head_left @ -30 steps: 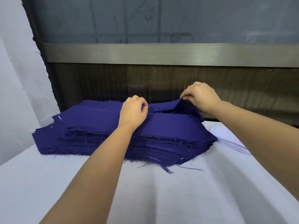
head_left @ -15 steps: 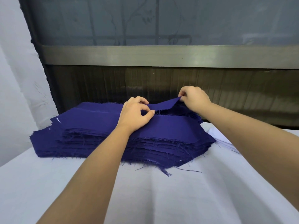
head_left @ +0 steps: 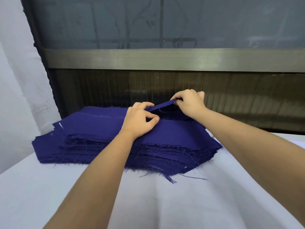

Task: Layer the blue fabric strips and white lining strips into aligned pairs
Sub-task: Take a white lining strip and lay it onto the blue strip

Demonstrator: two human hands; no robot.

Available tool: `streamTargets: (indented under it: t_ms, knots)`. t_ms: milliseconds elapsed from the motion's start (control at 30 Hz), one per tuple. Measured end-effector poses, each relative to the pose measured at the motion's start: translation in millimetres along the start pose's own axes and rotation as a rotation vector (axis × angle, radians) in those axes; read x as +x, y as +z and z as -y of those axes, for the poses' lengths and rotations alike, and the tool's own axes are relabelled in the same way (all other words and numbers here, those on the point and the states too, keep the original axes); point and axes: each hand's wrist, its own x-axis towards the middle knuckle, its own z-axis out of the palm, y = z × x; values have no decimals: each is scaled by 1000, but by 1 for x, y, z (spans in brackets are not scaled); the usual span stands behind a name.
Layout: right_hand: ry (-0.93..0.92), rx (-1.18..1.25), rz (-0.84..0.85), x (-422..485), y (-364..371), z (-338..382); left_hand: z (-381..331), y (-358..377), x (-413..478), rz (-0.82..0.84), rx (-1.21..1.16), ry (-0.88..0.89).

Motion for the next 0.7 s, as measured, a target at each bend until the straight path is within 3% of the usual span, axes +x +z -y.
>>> streamTargets:
  t_ms: [233,433,700]
  knots:
    - [-75,69,-171,-21,-21,-16,2,3,0,-44,205,-46]
    - [-70,113,-202,-58,-54,-67,-6,-1,2,-73,320,-70]
    - [-20,150,-243,-126,-86,-132,-40,-22,-7,-130,541,462]
